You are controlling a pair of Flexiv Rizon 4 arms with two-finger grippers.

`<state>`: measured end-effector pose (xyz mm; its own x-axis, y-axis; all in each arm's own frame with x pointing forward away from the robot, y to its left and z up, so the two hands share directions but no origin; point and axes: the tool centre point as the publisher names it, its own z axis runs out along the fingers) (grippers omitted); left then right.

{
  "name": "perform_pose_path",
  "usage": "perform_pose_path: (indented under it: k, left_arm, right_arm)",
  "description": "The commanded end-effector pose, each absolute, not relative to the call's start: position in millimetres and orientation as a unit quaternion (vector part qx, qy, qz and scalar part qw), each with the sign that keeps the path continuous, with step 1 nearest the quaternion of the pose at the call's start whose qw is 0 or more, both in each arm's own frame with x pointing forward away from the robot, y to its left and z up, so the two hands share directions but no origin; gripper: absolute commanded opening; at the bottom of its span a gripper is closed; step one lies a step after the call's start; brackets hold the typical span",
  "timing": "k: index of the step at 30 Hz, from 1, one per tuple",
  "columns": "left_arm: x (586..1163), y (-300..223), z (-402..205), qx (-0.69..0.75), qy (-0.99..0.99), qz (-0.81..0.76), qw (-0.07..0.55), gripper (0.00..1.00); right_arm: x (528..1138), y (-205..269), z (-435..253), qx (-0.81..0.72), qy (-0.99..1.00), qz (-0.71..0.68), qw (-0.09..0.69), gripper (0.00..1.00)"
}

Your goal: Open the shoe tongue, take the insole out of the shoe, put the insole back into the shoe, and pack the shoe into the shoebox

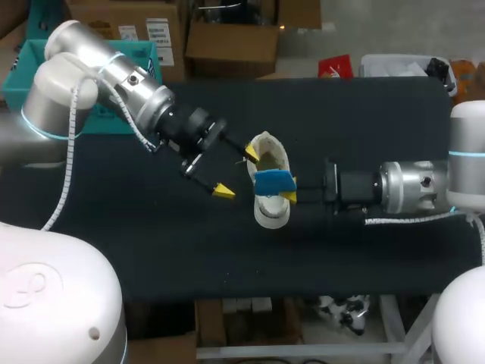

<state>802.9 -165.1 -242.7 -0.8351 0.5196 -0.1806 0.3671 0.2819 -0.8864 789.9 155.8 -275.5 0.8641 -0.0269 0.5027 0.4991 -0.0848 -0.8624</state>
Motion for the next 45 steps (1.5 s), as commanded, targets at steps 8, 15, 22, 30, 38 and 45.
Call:
perform_pose_path:
  k: [8,15,22,30,38,45]
  left_arm:
    - [804,-179,-258,-0.216,-0.804,0.548,-0.081,0.97]
    - [808,-190,-268,-0.224,-0.811,0.533,-0.093,0.76]
    - [817,-198,-276,-0.225,-0.815,0.525,-0.093,0.43]
    - [819,-199,-280,-0.233,-0.819,0.518,-0.087,0.00]
    - [820,-199,-285,-0.261,-0.815,0.510,-0.087,0.00]
    - [829,-199,-296,-0.295,-0.810,0.496,-0.104,0.00]
  right_arm:
    - [781,157,-283,-0.704,-0.130,-0.254,0.650,0.00]
    - [787,161,-283,-0.702,-0.121,-0.265,0.650,0.00]
    - [794,165,-282,-0.708,-0.115,-0.254,0.649,0.00]
    - [798,165,-281,-0.713,-0.113,-0.253,0.644,0.00]
    - [800,161,-282,-0.712,-0.117,-0.254,0.644,0.25]
    - [801,160,-284,-0.720,-0.122,-0.261,0.632,1.00]
